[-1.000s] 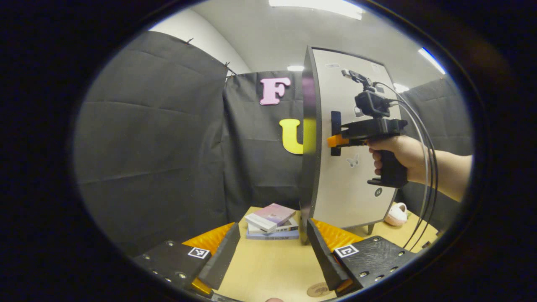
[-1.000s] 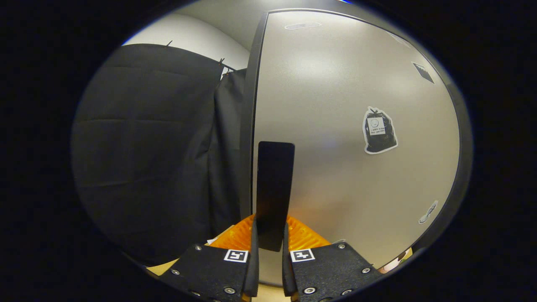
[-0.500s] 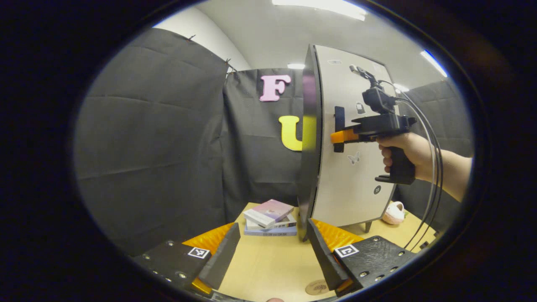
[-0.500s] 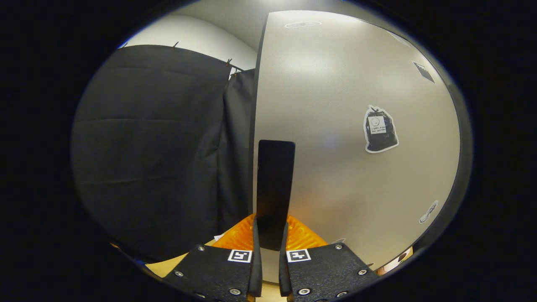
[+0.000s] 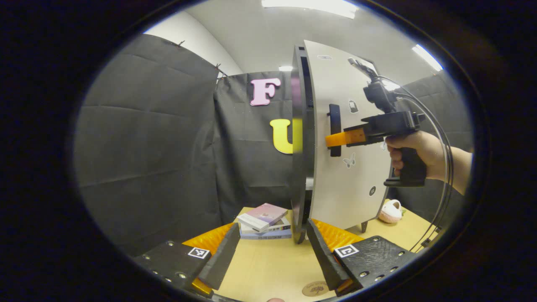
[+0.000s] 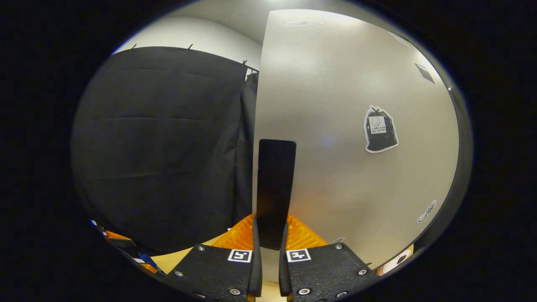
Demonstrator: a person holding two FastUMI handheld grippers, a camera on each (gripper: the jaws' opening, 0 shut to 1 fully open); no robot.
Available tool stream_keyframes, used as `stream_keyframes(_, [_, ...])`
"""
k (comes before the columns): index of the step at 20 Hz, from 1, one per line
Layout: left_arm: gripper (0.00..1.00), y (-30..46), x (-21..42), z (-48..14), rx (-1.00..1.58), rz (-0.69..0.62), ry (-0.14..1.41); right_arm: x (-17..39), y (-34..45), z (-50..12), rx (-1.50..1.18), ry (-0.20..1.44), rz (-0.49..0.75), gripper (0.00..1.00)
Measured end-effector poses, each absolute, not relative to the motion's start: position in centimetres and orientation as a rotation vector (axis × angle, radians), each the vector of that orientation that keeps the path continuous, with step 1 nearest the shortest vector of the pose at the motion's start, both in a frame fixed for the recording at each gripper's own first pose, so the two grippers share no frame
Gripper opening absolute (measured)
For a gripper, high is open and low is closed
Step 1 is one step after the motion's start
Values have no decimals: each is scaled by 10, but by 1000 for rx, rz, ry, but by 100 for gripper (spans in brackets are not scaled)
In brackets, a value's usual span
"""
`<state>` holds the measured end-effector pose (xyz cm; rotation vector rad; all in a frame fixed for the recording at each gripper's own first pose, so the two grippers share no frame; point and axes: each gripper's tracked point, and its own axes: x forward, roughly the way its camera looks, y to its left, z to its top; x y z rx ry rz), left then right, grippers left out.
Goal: Open the cabinet door with the right hand, grasp the bottle in the cabinet with the left hand and place it on the coaster, then close the cabinet door with the right hand.
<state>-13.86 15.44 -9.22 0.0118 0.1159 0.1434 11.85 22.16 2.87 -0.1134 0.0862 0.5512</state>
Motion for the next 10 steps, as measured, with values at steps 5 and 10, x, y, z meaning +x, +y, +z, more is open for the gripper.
stream_keyframes(5, [92, 132, -152, -75, 30, 196, 99, 109, 222, 27, -137, 92, 631, 16])
stream_keyframes(10, [92, 104, -163, -69, 33, 249, 95, 101, 222, 25, -158, 107, 715, 16])
